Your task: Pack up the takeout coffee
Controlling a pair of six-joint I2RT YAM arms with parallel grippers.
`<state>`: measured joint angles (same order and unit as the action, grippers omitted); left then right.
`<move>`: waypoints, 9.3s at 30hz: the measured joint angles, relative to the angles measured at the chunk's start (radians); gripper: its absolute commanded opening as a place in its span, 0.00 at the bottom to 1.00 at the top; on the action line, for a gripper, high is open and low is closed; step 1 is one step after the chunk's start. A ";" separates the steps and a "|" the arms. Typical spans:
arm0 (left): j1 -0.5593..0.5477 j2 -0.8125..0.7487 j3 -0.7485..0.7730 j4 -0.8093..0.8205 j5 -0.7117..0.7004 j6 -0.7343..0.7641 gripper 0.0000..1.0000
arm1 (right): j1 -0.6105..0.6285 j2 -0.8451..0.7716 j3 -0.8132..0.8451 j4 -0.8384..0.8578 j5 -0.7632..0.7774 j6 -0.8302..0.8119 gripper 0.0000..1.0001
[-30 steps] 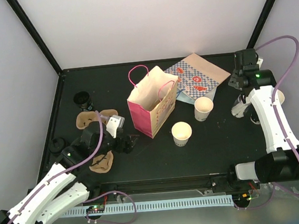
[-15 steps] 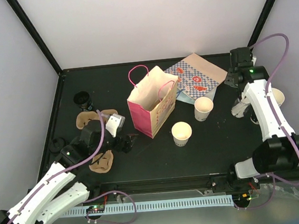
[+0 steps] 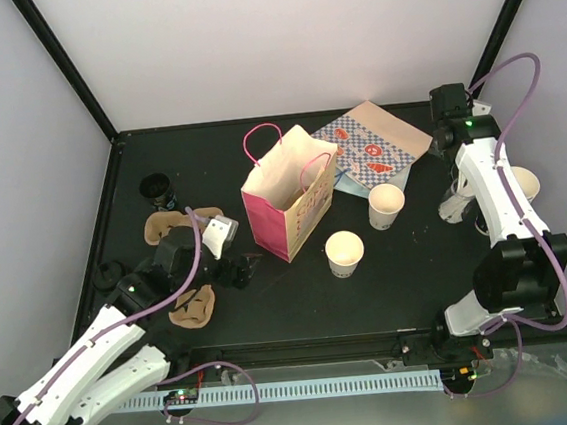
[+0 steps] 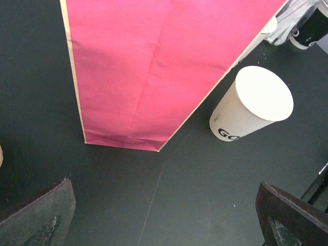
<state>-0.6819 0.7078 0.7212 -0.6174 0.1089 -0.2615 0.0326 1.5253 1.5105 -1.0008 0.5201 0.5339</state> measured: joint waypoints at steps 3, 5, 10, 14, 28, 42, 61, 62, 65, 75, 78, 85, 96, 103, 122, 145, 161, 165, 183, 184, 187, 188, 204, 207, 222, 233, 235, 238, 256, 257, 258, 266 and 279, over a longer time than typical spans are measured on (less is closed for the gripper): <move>0.000 0.008 0.000 0.000 0.000 0.000 0.99 | 0.000 0.001 -0.001 0.000 0.010 0.005 0.38; 0.000 0.008 0.000 -0.001 0.000 0.000 0.99 | 0.000 0.006 -0.001 0.001 0.018 0.008 0.40; 0.000 0.008 0.000 -0.001 0.000 0.000 0.99 | 0.000 0.040 -0.001 0.001 0.025 0.012 0.40; 0.000 0.008 0.000 -0.003 0.000 0.000 0.99 | 0.000 0.058 -0.006 0.006 0.027 0.015 0.40; 0.000 0.008 0.000 -0.003 0.000 0.000 0.99 | 0.000 0.083 -0.011 0.011 0.060 0.026 0.30; 0.000 0.008 0.000 -0.004 0.000 0.000 0.99 | 0.000 0.055 -0.009 -0.013 0.081 0.030 0.01; 0.000 0.006 0.000 -0.003 0.000 0.001 0.99 | 0.000 -0.065 0.153 -0.124 0.080 0.007 0.02; 0.000 0.006 0.000 -0.003 0.000 0.001 0.99 | 0.000 -0.075 0.153 -0.126 0.077 0.006 0.02; 0.000 0.006 0.000 -0.003 0.000 0.001 0.99 | 0.000 -0.094 0.140 -0.126 0.064 0.006 0.01; 0.000 0.006 0.000 -0.003 0.000 0.001 0.99 | 0.000 -0.092 0.105 -0.145 0.045 0.006 0.01; 0.000 0.006 0.000 -0.003 0.000 0.001 0.99 | 0.000 -0.094 0.152 -0.166 0.047 0.002 0.01; 0.000 0.006 0.000 -0.003 0.000 0.001 0.99 | 0.011 -0.169 0.298 -0.212 0.027 -0.013 0.01; 0.000 0.008 0.000 -0.003 0.000 0.001 0.99 | 0.014 -0.397 0.360 -0.194 -0.371 -0.112 0.01; 0.000 0.008 0.000 -0.003 0.000 0.001 0.99 | 0.048 -0.413 0.238 -0.177 -0.720 -0.170 0.01; 0.000 0.008 0.000 -0.003 0.000 0.001 0.99 | 0.072 -0.439 0.140 -0.175 -0.323 -0.175 0.01; 0.000 0.008 0.000 -0.003 0.000 0.001 0.99 | 0.060 -0.346 -0.077 -0.042 0.031 -0.082 0.03; 0.000 0.023 0.000 -0.003 0.000 0.001 0.99 | 0.059 -0.329 -0.129 -0.048 -0.005 -0.026 0.79; 0.000 0.040 0.000 -0.004 -0.002 0.001 0.99 | 0.066 -0.344 -0.099 -0.062 -0.128 -0.084 0.81; 0.004 0.082 0.006 -0.048 -0.102 -0.091 0.99 | 0.624 -0.388 -0.391 0.055 -0.117 0.128 0.83; 0.006 0.081 0.011 -0.055 -0.109 -0.111 0.99 | 0.649 -0.384 -0.401 0.063 -0.099 0.146 0.83; 0.013 0.072 0.029 -0.087 -0.134 -0.164 0.99 | 0.711 -0.367 -0.434 0.097 -0.058 0.193 0.83; 0.016 0.066 0.038 -0.101 -0.144 -0.176 0.99 | 0.721 -0.365 -0.446 0.111 -0.057 0.199 0.83; 0.453 0.144 0.299 -0.391 -0.261 -0.213 0.99 | 0.726 -0.624 -0.603 0.235 -0.078 0.094 0.85; 0.555 0.126 0.300 -0.422 -0.294 -0.227 0.99 | 0.726 -0.644 -0.630 0.238 -0.079 0.076 0.85; 1.039 0.149 0.315 -0.471 -0.310 -0.269 0.99 | 0.726 -0.647 -0.651 0.192 -0.176 0.032 0.85; 1.189 0.338 0.300 -0.459 -0.291 -0.210 0.98 | 0.726 -0.626 -0.619 0.138 -0.194 0.013 0.86; 1.192 0.348 0.299 -0.455 -0.328 -0.230 0.98 | 0.726 -0.616 -0.619 0.134 -0.198 0.013 0.86; 1.193 0.349 0.298 -0.441 -0.362 -0.252 0.98 | 0.726 -0.599 -0.619 0.129 -0.209 0.012 0.86; 1.231 0.611 0.295 -0.336 -0.274 -0.265 0.99 | 0.726 -0.557 -0.594 0.117 -0.223 0.006 0.86; 1.232 0.632 0.295 -0.333 -0.267 -0.265 0.99 | 0.726 -0.557 -0.594 0.117 -0.223 0.006 0.86; 1.232 0.647 0.295 -0.332 -0.264 -0.265 0.99 | 0.726 -0.557 -0.594 0.117 -0.223 0.006 0.86; 1.233 0.661 0.295 -0.333 -0.277 -0.278 0.98 | 0.726 -0.557 -0.594 0.117 -0.223 0.005 0.85; 1.271 0.688 0.295 -0.334 -0.275 -0.291 0.89 | 0.726 -0.553 -0.594 0.117 -0.205 -0.002 0.86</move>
<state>0.5888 1.3960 1.0161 -0.9512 -0.1665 -0.5522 0.7589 0.9726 0.9169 -0.8833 0.3153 0.5323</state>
